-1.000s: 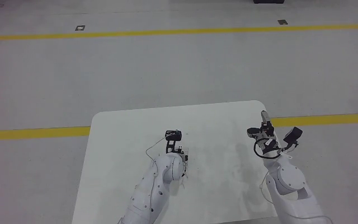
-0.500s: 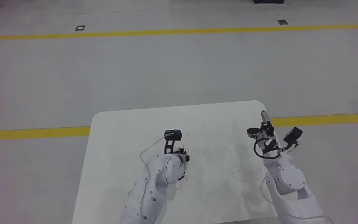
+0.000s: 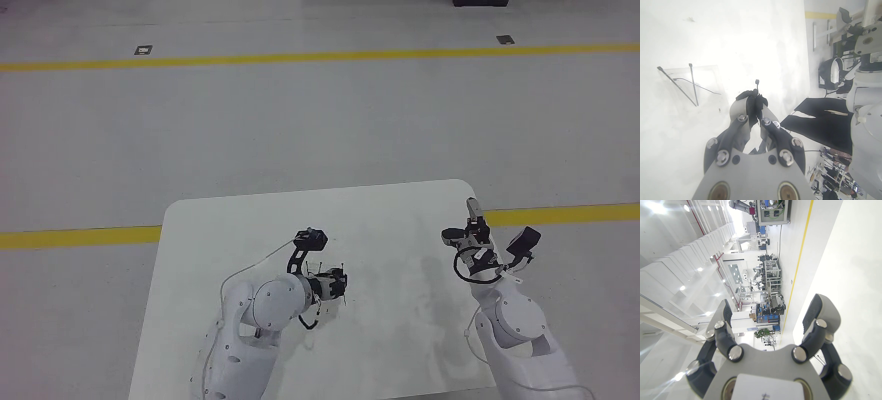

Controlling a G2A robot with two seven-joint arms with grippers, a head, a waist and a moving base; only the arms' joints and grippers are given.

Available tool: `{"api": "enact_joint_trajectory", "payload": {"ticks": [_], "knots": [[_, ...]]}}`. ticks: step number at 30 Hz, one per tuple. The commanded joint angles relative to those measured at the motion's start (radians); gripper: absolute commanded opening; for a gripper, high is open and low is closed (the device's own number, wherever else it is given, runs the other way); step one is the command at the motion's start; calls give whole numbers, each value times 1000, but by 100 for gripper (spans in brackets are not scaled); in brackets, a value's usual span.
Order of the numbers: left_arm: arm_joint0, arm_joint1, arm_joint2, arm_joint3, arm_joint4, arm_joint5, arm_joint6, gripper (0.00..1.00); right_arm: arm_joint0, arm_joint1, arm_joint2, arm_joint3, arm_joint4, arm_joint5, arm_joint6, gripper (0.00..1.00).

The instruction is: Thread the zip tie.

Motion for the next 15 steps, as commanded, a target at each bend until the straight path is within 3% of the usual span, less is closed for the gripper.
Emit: {"api": "enact_joint_trajectory", "payload": {"ticks": [1,7,9,15], "knots": [[0,0,0,0,2,1,1,0,0,0,0,0,0,0,0,100],[1,0,0,3,-2,1,6,0,0,0,0,0,0,0,0,100],[0,3,-7,10,-46,-1,10,0,0,0,0,0,0,0,0,100],[-40,24,-107,-10,-310,-20,-190,0,0,0,0,0,0,0,0,100]]}}
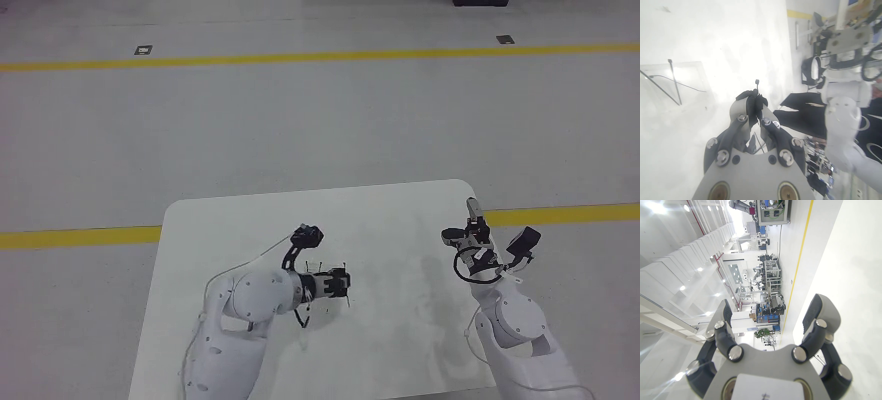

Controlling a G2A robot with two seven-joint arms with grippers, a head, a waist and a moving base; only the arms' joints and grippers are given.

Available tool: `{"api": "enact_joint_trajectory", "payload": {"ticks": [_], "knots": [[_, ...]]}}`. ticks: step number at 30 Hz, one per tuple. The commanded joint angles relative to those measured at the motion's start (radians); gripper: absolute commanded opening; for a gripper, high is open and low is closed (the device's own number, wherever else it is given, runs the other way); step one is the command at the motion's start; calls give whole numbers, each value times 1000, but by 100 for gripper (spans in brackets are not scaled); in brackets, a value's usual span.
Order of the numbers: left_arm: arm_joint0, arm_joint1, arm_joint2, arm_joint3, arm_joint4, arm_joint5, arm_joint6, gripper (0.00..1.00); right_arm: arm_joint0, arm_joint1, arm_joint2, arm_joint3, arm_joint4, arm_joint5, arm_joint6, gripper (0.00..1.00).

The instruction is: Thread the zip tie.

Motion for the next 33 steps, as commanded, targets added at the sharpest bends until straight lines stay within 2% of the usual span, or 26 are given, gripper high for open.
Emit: {"api": "enact_joint_trajectory", "payload": {"ticks": [1,3,9,10,17,19,21,23,26,30,33], "knots": [[-17,9,-36,5,-75,-4,-66,0,0,0,0,0,0,0,0,100],[-33,20,-55,22,-123,-17,-109,0,0,0,0,0,0,0,0,100],[-51,58,-62,65,-273,-59,-109,0,0,0,0,0,0,0,0,100],[-56,63,-65,63,-266,-66,-109,0,0,0,0,0,0,0,0,100],[-56,63,-65,63,-266,-66,-109,0,0,0,0,0,0,0,0,100],[-49,64,-59,83,-269,-58,-79,0,0,0,0,0,0,0,0,100],[-62,70,-45,97,-274,-62,-79,0,0,0,0,0,0,0,0,100],[-74,79,-52,84,-267,-56,-90,0,0,0,0,0,0,0,0,100],[-78,93,-81,43,-258,-55,-104,0,0,0,0,0,0,0,0,100],[-60,117,-128,-15,-254,-69,-109,0,0,0,0,0,0,0,0,100],[-43,137,-156,-48,-259,-63,-109,0,0,0,0,0,0,0,0,100]]}}
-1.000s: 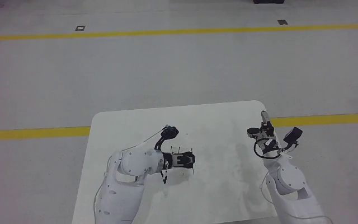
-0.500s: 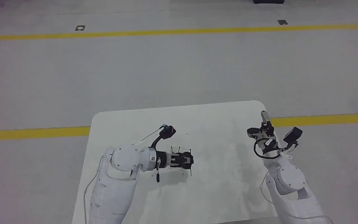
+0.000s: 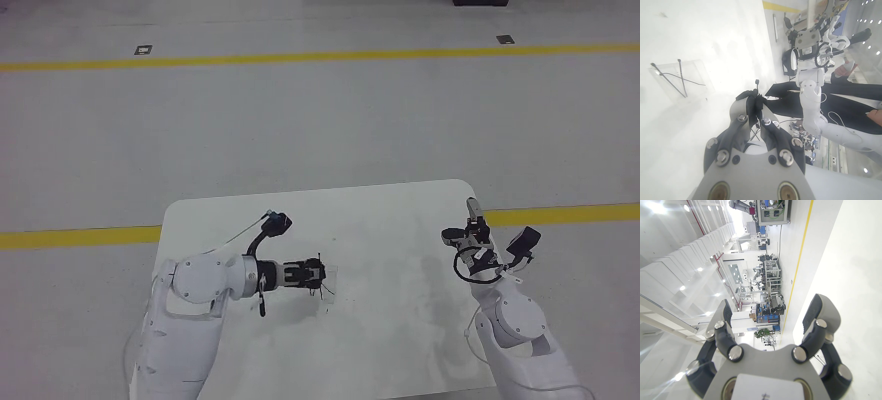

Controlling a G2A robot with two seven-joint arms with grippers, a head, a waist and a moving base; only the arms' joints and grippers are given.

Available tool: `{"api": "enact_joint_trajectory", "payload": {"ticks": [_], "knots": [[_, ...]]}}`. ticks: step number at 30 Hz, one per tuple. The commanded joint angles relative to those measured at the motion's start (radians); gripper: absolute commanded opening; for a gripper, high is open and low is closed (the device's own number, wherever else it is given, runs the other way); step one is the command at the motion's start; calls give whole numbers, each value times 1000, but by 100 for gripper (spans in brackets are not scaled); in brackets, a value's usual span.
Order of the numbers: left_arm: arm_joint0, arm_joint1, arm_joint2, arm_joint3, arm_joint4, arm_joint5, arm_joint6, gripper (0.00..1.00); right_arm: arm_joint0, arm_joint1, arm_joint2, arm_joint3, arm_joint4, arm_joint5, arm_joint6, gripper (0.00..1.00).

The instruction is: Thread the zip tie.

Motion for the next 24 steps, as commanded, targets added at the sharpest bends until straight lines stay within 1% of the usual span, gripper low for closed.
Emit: {"api": "enact_joint_trajectory", "payload": {"ticks": [1,3,6,8,16,17,18,20,22,24], "knots": [[11,15,-16,-19,-2,6,0,0,0,0,0,0,0,0,0,100],[19,28,-28,-35,-1,17,0,0,0,0,0,0,0,0,0,100],[28,49,-32,-50,-29,30,0,0,0,0,0,0,0,0,0,100],[26,66,-3,-49,-33,24,0,0,0,0,0,0,0,0,0,100],[26,66,-3,-49,-33,24,0,0,0,0,0,0,0,0,0,100],[31,67,-4,-43,-43,29,32,0,0,0,0,0,0,0,0,100],[32,70,-10,-44,-49,32,37,0,0,0,0,0,0,0,0,100],[33,78,-32,-61,-65,37,24,0,0,0,0,0,0,0,0,100],[37,88,-70,-82,-89,42,0,0,0,0,0,0,0,0,0,100],[47,100,-104,-97,-110,46,0,0,0,0,0,0,0,0,0,100]]}}
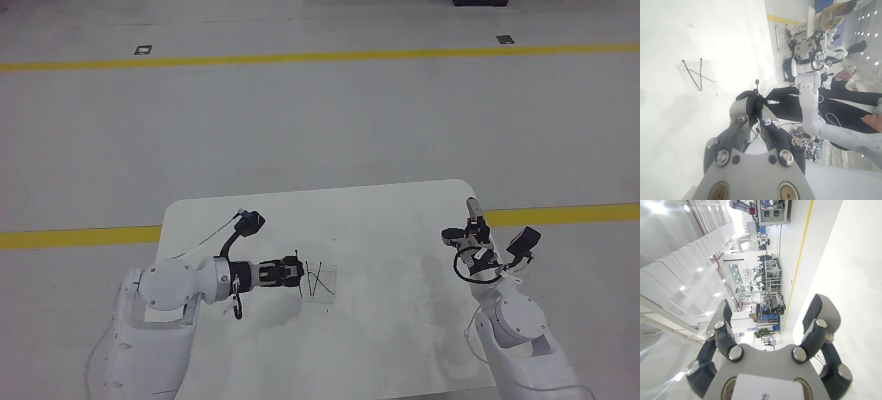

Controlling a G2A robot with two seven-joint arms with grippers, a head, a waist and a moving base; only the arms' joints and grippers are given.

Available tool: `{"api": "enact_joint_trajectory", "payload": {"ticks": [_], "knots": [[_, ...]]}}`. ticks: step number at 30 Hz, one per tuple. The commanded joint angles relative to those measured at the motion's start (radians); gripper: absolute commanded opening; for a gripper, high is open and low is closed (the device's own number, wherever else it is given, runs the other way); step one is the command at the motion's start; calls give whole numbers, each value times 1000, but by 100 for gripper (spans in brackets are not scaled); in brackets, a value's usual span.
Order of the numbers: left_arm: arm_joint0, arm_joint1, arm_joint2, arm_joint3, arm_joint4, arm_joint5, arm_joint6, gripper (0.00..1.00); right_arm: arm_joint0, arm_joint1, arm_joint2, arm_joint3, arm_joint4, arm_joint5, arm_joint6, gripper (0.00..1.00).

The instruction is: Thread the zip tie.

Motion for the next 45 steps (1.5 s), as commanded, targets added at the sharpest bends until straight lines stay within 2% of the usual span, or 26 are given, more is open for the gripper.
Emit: {"api": "enact_joint_trajectory", "payload": {"ticks": [1,4,6,11,14,16,19,21,23,29,33,35,39,45], "knots": [[9,12,-33,-13,-21,2,1,0,0,0,0,0,0,0,0,100],[25,32,-59,-32,-39,-2,1,0,0,0,0,0,0,0,0,100],[26,35,-61,-35,-31,-4,1,0,3,0,-11,-16,-29,-8,22,100],[26,35,-61,-35,-31,-4,1,0,12,4,-87,-94,-192,-15,164,100],[26,35,-61,-35,-31,-4,1,0,23,8,-131,-132,-298,8,242,100],[26,35,-61,-35,-31,-4,1,0,31,12,-157,-148,-385,19,296,100],[26,35,-61,-35,-31,-4,1,0,26,18,-181,-150,-515,2,347,100],[26,35,-61,-35,-31,-4,1,0,24,18,-178,-148,-524,-5,342,100],[31,35,-65,-26,-52,5,35,0,24,18,-178,-148,-524,-5,342,100],[61,59,-155,-30,-62,44,51,0,24,18,-178,-148,-524,-5,342,100],[82,70,-182,-31,-115,42,48,0,24,18,-178,-148,-524,-5,342,100],[88,74,-181,-26,-150,34,59,0,24,18,-178,-148,-524,-5,342,100],[86,81,-150,-36,-195,15,56,0,24,18,-178,-148,-524,-5,342,100],[85,91,-84,-101,-241,-39,74,0,24,18,-178,-148,-524,-5,342,100]]}}
